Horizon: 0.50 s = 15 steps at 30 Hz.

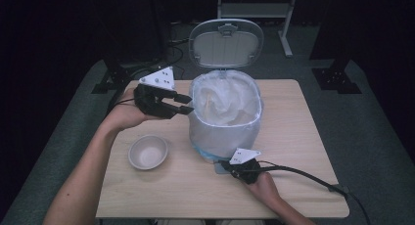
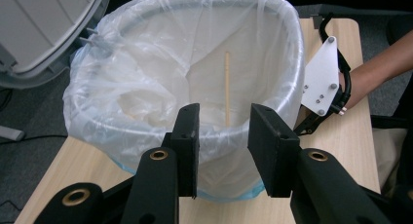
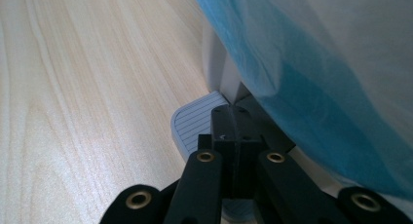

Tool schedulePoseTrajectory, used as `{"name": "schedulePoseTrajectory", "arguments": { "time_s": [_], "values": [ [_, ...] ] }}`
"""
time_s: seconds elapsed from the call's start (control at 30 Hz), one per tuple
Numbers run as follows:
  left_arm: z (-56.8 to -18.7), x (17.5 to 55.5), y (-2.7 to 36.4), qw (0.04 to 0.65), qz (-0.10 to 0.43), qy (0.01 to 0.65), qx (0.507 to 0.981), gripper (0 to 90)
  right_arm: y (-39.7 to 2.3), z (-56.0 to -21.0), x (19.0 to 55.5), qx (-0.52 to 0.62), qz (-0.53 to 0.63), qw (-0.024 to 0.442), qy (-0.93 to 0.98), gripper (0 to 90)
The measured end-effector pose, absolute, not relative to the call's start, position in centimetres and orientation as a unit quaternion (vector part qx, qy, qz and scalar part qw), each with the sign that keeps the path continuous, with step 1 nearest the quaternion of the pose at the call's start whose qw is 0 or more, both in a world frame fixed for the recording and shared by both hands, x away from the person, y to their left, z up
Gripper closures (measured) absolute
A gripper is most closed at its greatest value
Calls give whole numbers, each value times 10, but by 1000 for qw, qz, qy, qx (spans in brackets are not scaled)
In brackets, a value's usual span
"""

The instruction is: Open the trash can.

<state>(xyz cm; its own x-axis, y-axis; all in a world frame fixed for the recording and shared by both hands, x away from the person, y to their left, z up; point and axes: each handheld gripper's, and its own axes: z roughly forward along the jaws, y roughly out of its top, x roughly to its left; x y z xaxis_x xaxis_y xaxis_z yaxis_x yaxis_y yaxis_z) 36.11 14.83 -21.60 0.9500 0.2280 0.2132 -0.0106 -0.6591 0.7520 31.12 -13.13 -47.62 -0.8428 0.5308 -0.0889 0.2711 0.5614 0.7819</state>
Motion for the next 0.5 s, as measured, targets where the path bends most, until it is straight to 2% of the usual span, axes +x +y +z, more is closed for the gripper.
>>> {"name": "schedulePoseTrajectory", "arguments": {
  "time_s": [0.5],
  "values": [
    [-238, 357, 183, 420, 154, 86, 890, 605, -132, -477, 311, 232, 410, 158, 868, 900]
  ]
}}
